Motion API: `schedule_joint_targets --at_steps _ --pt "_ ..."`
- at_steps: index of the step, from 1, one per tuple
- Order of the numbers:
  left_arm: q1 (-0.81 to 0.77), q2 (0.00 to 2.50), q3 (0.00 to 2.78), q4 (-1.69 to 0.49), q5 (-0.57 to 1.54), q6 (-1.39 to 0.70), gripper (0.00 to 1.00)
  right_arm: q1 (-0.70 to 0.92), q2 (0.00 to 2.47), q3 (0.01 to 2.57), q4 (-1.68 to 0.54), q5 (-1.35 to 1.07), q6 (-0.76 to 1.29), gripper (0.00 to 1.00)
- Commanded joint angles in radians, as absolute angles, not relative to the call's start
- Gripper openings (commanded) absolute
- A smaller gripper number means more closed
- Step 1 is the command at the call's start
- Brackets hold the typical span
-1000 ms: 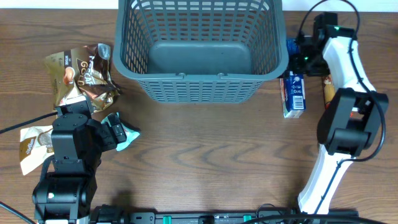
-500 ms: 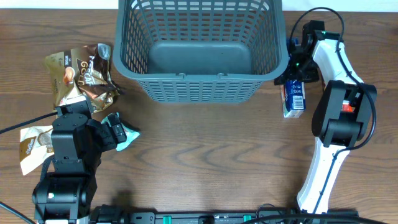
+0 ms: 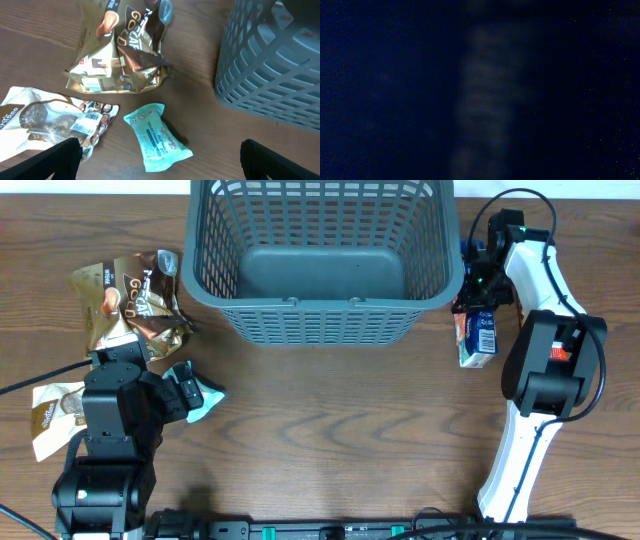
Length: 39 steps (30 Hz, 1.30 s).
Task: Pack container
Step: 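Lift the blue box and lower it into the grey basket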
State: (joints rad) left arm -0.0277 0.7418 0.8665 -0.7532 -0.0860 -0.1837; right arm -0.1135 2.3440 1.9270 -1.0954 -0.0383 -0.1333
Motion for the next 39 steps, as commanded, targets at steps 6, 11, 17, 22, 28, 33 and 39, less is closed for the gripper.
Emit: schedule_joint_targets --at_steps 6,11,17,22,28,33,39 --pt "-0.023 0.737 0.925 -0.728 -0.142 -0.189 0.99 -0.186 2.222 2.057 -1.118 -0.054 0.046 0.01" --pt "-0.023 0.737 0.937 -0.732 -0.146 -0.189 0.99 -0.242 2.093 2.167 -1.11 -0.066 0.108 0.01" --pt "-0.023 0.737 0.937 -0.741 -0.145 -0.189 0.99 -0.223 1.946 2.286 -1.1 -0.308 -0.119 0.01" --pt "-0.023 0.737 0.938 -0.743 -0.144 -0.189 0.99 -0.105 1.853 2.394 -1.099 -0.307 -0.323 0.01" --pt "-0.023 0.737 0.937 -0.749 -0.142 -0.189 0.98 0.114 1.836 2.453 -1.077 -0.294 -0.715 0.01" --pt "-0.023 0.737 0.937 -0.753 -0.142 -0.189 0.98 0.266 1.893 2.453 -1.021 -0.286 -0.86 0.01" --pt "-0.023 0.737 0.937 -0.755 -0.142 -0.189 0.98 0.371 2.031 2.453 -1.011 -0.289 -1.037 0.01"
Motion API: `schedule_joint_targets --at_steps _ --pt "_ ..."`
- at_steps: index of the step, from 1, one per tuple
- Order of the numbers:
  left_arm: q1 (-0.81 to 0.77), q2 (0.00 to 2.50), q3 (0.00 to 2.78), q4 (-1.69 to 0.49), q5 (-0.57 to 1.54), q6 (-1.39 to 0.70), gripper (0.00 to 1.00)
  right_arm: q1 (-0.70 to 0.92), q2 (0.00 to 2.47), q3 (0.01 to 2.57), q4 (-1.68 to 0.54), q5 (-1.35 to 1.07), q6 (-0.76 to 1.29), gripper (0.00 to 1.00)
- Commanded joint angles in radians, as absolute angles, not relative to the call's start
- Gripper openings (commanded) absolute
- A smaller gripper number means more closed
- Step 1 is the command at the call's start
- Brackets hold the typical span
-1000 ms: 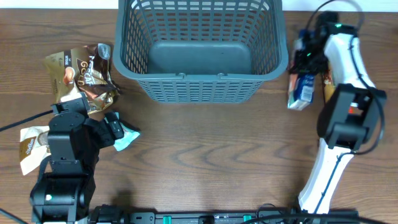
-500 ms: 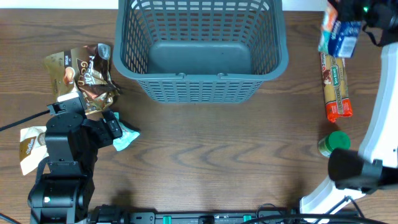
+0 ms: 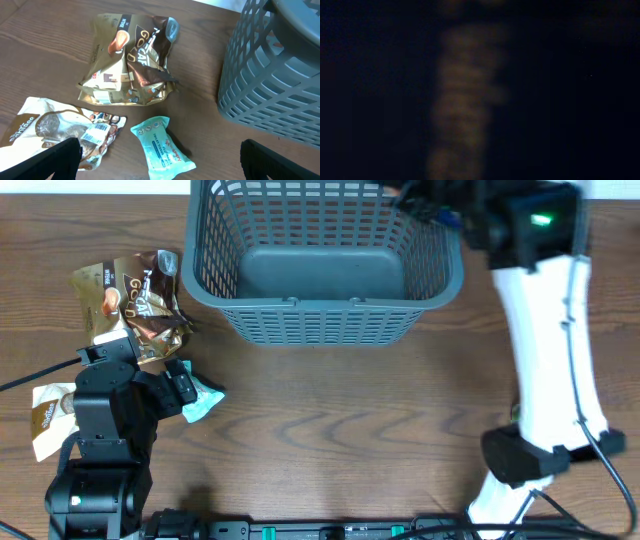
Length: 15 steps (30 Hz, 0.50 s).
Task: Pack container
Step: 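Lift the blue box and lower it into the grey basket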
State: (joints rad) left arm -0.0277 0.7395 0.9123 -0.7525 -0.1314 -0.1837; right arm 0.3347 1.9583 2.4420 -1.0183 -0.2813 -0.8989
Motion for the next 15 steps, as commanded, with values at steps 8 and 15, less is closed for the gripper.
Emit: schedule_joint_targets --at_steps 8,15 --pt "-0.023 0.737 0.937 -0.756 -0.142 -0.189 0.98 0.412 2.222 2.453 -1.052 -0.348 -0.965 0.01" --pt "-0.023 0.737 0.937 -0.756 -0.142 -0.189 0.99 0.409 2.34 2.453 -1.142 -0.314 -0.954 0.01"
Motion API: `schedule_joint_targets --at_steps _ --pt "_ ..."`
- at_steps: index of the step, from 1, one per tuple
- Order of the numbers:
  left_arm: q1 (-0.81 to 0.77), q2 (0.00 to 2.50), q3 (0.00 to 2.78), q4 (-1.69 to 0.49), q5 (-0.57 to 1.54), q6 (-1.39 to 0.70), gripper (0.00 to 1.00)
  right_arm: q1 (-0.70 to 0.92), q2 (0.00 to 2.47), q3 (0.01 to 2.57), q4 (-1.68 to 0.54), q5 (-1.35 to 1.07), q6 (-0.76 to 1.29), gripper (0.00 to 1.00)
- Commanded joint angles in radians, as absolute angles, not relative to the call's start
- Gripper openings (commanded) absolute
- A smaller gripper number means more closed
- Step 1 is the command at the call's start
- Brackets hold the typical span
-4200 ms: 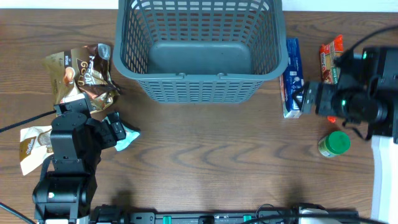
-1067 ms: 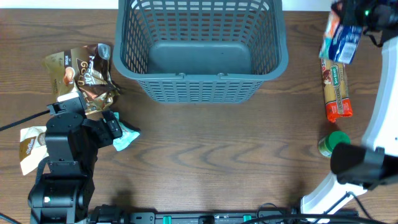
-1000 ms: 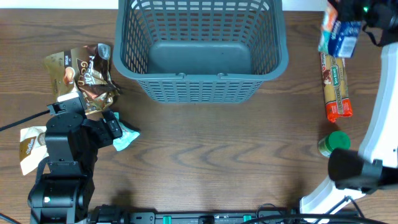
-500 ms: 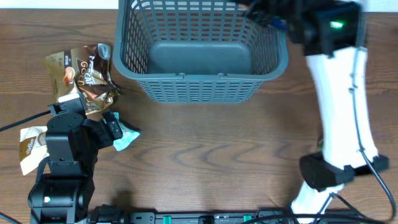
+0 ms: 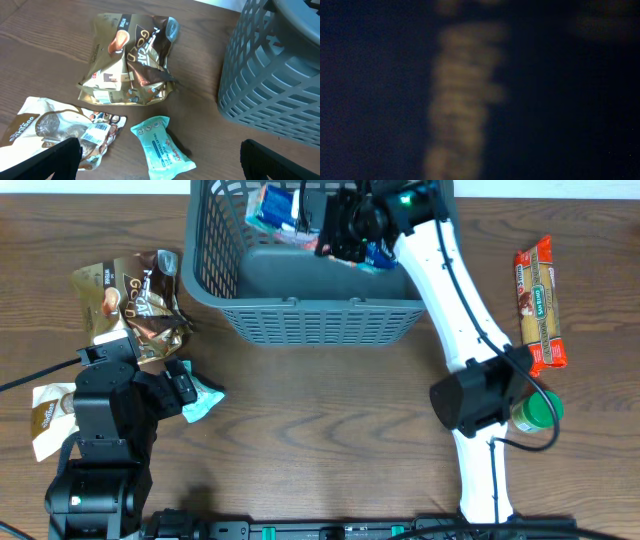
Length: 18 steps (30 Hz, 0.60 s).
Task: Pack container
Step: 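Lift the blue box and lower it into the grey basket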
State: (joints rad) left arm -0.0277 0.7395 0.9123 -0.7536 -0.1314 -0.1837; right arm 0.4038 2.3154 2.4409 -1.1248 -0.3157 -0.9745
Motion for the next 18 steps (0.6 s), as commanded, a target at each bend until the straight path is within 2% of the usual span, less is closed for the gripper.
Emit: schedule_joint_targets --at_steps 1,5,6,7,10,11,12,14,15,17,18 --pt "-0.023 0.737 0.937 -0.756 -0.142 -0.189 0.99 0.408 2.355 2.453 -1.168 -0.301 -0.955 0.01" --pt "-0.023 0.737 0.937 -0.757 -0.142 -0.189 0.98 0.407 2.387 2.453 -1.231 -0.289 -0.954 0.01" --pt "-0.023 0.737 0.937 -0.757 -0.142 -0.189 0.99 0.408 2.387 2.453 -1.237 -0.289 -0.954 0.09" --pt "-0.023 0.737 0.937 -0.758 -0.142 -0.189 0.98 0.408 2.387 2.453 -1.243 -0.293 -0.953 0.11" --pt "-0.023 0.737 0.937 -0.762 -0.142 -0.189 0.98 0.412 2.373 2.454 -1.238 -0.293 -0.926 0.12" --pt "-0.023 0.737 0.937 -0.763 -0.142 -0.189 0.99 0.412 2.368 2.454 -1.234 -0.293 -0.911 0.15" --pt "-0.023 0.737 0.937 -0.763 -0.142 -0.189 0.99 0.412 2.363 2.454 -1.23 -0.292 -0.895 0.2" --pt "-0.023 0.737 0.937 -0.763 -0.142 -0.189 0.98 0.412 2.352 2.455 -1.222 -0.293 -0.865 0.41" --pt "-0.023 0.737 0.937 -0.763 -0.142 -0.189 0.99 0.412 2.346 2.455 -1.217 -0.294 -0.853 0.47" --pt "-0.023 0.737 0.937 -0.763 -0.142 -0.189 0.98 0.413 2.331 2.455 -1.217 -0.297 -0.849 0.5" --pt "-0.023 0.737 0.937 -0.763 -0.142 -0.189 0.99 0.413 2.323 2.455 -1.217 -0.296 -0.849 0.55"
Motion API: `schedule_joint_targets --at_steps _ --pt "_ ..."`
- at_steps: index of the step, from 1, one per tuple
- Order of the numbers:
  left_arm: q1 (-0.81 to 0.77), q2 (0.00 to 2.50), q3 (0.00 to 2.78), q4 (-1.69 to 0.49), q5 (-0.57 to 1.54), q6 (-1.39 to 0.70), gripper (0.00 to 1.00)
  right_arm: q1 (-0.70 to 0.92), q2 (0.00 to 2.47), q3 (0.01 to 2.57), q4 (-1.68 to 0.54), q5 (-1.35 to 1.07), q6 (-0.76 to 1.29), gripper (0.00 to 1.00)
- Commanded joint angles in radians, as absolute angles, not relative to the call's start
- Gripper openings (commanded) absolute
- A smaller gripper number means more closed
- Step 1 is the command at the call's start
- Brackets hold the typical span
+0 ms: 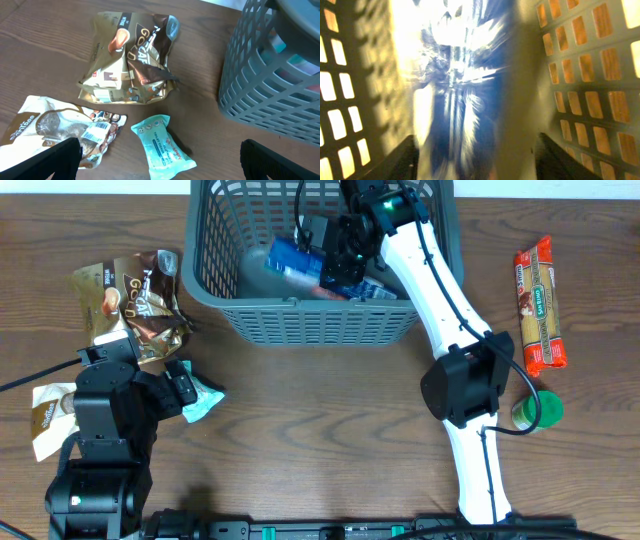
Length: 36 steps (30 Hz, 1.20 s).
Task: Pack container
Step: 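Lift the blue box and lower it into the grey basket, then move the right gripper to the orange spaghetti pack and grasp it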
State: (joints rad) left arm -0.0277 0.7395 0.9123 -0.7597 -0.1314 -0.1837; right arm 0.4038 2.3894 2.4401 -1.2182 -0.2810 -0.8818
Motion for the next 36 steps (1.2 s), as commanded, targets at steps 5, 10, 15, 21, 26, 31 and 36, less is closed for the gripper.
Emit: schedule_joint_targets --at_steps 5,10,15,21,26,31,36 --pt "-0.023 0.737 0.937 -0.763 -0.142 -0.189 0.98 0.413 2.252 2.455 -1.211 -0.296 -0.836 0.64" --pt "-0.023 0.737 0.937 -0.763 -0.142 -0.189 0.98 0.385 2.094 2.459 -1.105 -0.283 -0.653 0.69" --pt "-0.023 0.737 0.937 -0.762 -0.142 -0.189 0.98 0.233 1.921 2.459 -0.982 -0.073 -0.254 0.83" --pt "-0.023 0.737 0.937 -0.762 -0.142 -0.189 0.98 -0.149 1.851 2.459 -1.202 0.022 0.135 0.97" --pt "-0.023 0.737 0.937 -0.762 -0.142 -0.189 0.98 -0.377 1.901 2.459 -1.349 -0.078 0.076 0.99" --pt "-0.023 0.737 0.937 -0.762 -0.142 -0.189 0.98 -0.451 2.009 2.459 -1.423 -0.081 -0.091 0.99" --pt "-0.023 0.737 0.937 -0.762 -0.142 -0.189 0.98 -0.455 2.16 2.459 -1.433 -0.057 -0.187 0.99"
